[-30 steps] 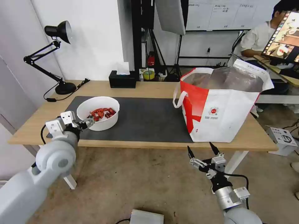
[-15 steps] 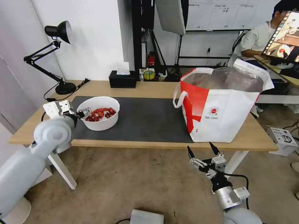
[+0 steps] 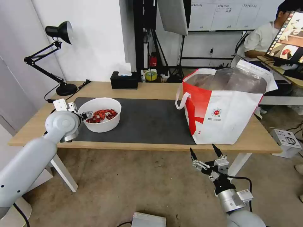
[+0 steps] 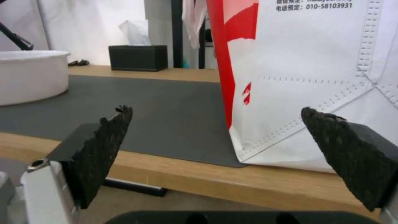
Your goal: Pick up the trash from the table and place it into the takeout bag.
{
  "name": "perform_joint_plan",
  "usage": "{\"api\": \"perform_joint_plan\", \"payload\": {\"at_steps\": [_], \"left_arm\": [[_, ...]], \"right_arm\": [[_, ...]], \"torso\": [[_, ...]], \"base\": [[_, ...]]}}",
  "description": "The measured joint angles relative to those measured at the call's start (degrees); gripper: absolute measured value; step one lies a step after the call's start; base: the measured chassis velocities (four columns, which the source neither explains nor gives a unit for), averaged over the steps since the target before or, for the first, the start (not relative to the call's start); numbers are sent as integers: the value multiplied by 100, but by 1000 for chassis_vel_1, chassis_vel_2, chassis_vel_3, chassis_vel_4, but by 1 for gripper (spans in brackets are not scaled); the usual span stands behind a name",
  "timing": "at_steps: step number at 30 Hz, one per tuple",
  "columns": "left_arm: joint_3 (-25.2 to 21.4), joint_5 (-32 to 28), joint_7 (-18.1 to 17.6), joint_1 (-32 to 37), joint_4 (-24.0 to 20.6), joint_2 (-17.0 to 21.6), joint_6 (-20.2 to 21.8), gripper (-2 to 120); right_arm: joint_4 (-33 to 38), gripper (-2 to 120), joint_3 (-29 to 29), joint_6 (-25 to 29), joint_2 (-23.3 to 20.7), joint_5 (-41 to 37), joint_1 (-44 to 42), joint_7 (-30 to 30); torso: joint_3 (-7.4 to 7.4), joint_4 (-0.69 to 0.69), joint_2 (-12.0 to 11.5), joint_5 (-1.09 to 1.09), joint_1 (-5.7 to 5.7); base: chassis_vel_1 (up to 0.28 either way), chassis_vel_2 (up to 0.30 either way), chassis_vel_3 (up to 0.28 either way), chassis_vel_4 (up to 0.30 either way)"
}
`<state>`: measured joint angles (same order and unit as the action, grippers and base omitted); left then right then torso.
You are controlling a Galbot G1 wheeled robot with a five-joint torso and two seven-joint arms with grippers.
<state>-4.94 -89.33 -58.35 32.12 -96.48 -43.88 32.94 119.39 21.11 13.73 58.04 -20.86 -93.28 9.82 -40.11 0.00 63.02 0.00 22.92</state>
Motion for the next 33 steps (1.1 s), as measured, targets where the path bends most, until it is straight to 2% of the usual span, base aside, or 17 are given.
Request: {"api": "perform_joint_plan", "payload": {"at_steps": [2,8,15,20,21,24,26,28,29,32,33], "left_arm": [[9,-54,-59,-35,46,-23,40,100],[137,-304,-525,-220,145,-108,231,100],[218,-413,-628,-302,176,-122,264,97],[360,-521,-1007,-399,203,-158,299,77],[360,-521,-1007,-399,203,-158,299,77],[397,-561,-1061,-410,197,-165,302,64],[408,-570,-1066,-417,196,-165,302,60],[433,-605,-1068,-454,194,-162,302,46],[433,-605,-1068,-454,194,-162,302,46],[447,-627,-1067,-474,155,-148,302,33],[447,-627,-1067,-474,155,-148,302,33]], "right_arm": [[0,100,0,0,0,0,0,0],[0,100,0,0,0,0,0,0],[0,100,0,0,0,0,0,0],[0,100,-1,0,0,0,0,0],[0,100,-1,0,0,0,0,0],[0,100,0,0,0,0,0,0],[0,100,0,0,0,0,0,0],[0,100,0,0,0,0,0,0],[0,100,0,0,0,0,0,0],[0,100,0,0,0,0,0,1],[0,100,0,0,0,0,0,1]], "torso": [[0,1,0,0,0],[0,0,0,0,0],[0,0,0,0,0],[1,0,0,1,0],[1,0,0,1,0],[1,0,1,1,-1],[1,0,1,1,-1],[0,0,1,0,0],[0,0,1,0,0],[0,0,1,0,0],[0,0,1,0,0]], "base": [[0,0,0,0],[0,0,0,0],[0,0,0,0],[0,0,0,0],[0,0,0,0],[0,0,0,0],[0,0,0,0],[0,0,0,0],[0,0,0,0],[0,0,0,0],[0,0,0,0]]}}
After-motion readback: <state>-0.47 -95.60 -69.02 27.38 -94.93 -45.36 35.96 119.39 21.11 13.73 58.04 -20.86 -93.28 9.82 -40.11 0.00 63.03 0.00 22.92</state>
